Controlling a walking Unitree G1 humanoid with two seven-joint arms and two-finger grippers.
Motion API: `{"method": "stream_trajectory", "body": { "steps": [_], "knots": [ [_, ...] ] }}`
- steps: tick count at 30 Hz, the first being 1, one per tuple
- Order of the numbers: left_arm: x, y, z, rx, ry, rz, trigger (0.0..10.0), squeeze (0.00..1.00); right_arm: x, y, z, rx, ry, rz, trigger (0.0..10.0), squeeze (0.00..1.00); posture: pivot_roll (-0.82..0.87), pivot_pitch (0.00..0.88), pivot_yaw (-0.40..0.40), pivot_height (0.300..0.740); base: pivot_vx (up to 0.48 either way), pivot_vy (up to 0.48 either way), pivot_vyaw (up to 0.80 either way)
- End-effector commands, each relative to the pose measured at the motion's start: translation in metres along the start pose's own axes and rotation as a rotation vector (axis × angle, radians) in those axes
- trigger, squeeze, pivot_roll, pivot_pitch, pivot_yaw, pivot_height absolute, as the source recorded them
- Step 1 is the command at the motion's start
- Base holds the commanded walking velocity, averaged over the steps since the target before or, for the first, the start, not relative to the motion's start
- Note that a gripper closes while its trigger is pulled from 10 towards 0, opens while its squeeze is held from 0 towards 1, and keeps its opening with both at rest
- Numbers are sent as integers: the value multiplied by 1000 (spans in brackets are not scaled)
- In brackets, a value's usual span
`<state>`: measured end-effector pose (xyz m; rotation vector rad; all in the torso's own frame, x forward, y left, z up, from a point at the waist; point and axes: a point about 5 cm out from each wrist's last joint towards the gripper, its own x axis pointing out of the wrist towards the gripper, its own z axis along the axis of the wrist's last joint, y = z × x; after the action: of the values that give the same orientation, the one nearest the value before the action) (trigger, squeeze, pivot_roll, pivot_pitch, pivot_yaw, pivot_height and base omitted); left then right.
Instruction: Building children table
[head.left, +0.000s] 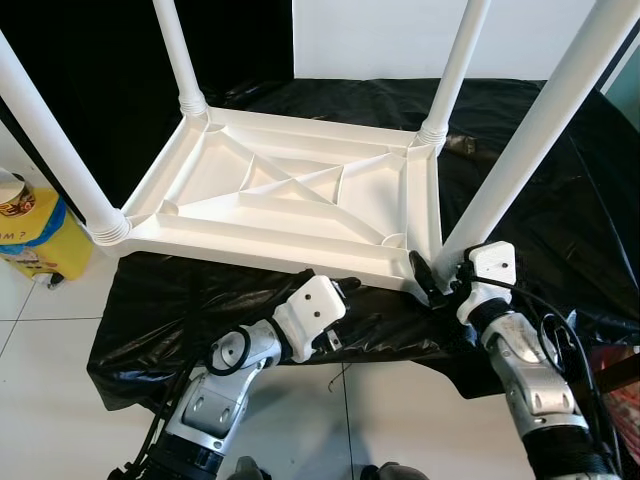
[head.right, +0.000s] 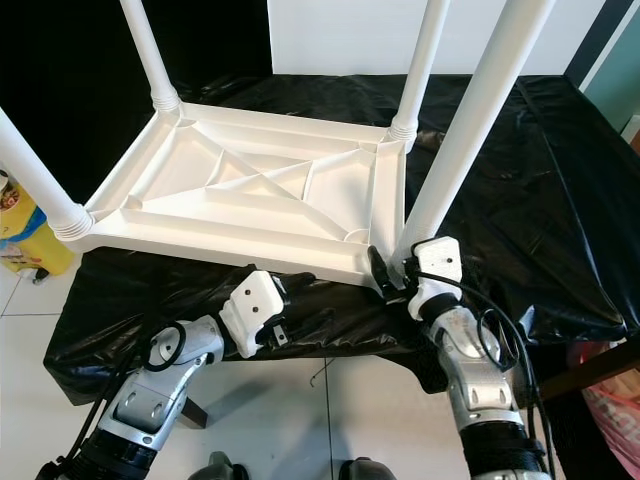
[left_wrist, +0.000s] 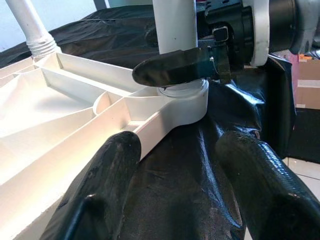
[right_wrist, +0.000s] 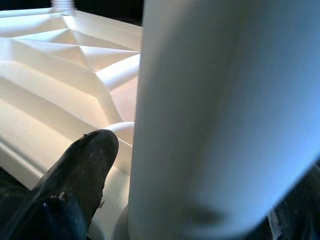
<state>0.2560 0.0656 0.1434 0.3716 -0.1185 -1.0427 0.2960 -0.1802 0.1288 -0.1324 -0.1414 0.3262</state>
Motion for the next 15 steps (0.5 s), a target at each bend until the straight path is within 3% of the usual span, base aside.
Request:
{"method": "stream_trajectory", "body": {
  "steps": [1,15],
  "knots": [
    [2,1,0,0,3,51,10000,0,6,-1,-5,3,18,66,10000,0,3,91,-31,740,0,0,0],
    [4,5,1,10,-2,43,10000,0,33,10,-1,-47,17,258,10000,0,-1,81,-19,740,0,0,0]
  ]
}}
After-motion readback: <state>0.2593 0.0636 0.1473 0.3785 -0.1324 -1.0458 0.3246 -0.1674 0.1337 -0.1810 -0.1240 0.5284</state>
